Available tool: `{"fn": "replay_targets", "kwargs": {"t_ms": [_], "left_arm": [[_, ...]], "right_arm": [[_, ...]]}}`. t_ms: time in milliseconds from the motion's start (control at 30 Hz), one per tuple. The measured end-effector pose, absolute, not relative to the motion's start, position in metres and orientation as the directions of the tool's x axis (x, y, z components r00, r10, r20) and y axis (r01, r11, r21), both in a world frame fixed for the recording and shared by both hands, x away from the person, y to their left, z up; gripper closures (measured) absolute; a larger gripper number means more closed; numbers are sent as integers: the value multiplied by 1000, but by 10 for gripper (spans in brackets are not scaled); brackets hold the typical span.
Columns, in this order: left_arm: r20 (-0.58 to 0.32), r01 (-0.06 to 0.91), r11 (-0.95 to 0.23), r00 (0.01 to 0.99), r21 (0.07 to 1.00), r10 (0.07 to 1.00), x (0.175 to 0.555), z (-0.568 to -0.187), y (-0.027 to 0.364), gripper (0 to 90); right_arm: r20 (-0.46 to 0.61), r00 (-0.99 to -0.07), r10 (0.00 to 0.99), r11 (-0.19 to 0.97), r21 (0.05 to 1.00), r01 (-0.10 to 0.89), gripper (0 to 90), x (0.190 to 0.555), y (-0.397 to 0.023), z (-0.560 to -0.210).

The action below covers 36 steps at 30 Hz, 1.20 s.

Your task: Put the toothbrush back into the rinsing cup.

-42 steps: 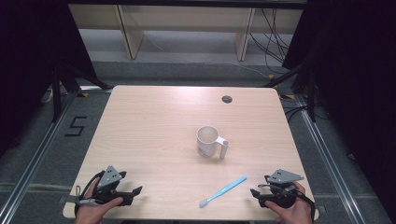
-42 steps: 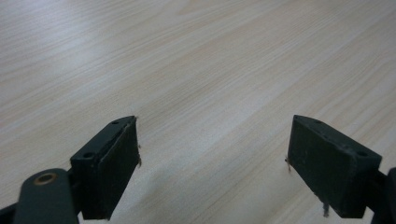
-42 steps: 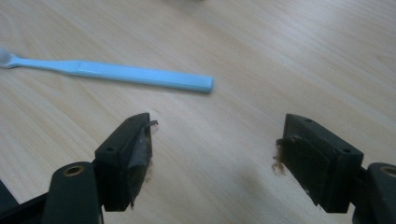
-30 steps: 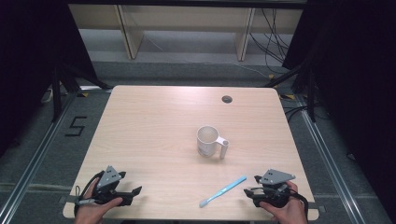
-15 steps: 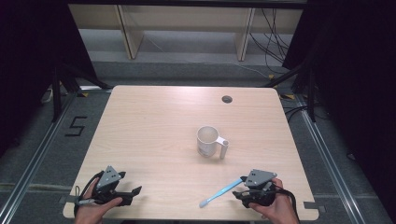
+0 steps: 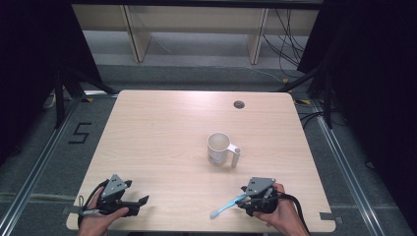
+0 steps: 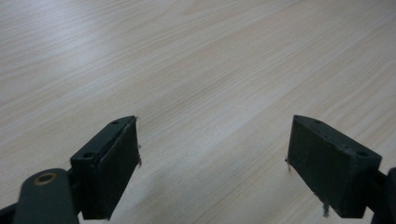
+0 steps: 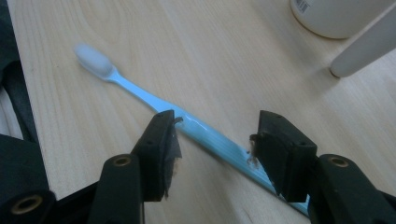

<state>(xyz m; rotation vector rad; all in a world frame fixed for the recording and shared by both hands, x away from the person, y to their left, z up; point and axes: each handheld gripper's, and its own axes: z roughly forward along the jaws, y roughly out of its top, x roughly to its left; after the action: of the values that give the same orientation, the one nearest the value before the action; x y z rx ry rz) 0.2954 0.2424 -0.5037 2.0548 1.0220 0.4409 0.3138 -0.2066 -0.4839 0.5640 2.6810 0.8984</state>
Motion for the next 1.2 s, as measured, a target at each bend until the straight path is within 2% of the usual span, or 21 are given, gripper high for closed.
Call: {"fn": "replay_targets", "kwargs": {"t_ms": [533,1067,1100,1200], "left_arm": [[-30,511,-378,623,772,782,296,-504,241,159],[-54,511,-337,607,791,793,296,-505,239,159],[-55,511,-337,607,791,793,296,-505,239,159],[-39,509,-363,619,780,784,296,-504,241,159]], "right_arm": [[-104,-908,406,761,588,273,503,317,-200,-489],[-109,-919,379,783,567,256,508,321,-193,-491],[-97,-912,398,781,558,281,509,319,-192,-491],[-109,-917,385,786,560,264,511,321,-192,-492]]}}
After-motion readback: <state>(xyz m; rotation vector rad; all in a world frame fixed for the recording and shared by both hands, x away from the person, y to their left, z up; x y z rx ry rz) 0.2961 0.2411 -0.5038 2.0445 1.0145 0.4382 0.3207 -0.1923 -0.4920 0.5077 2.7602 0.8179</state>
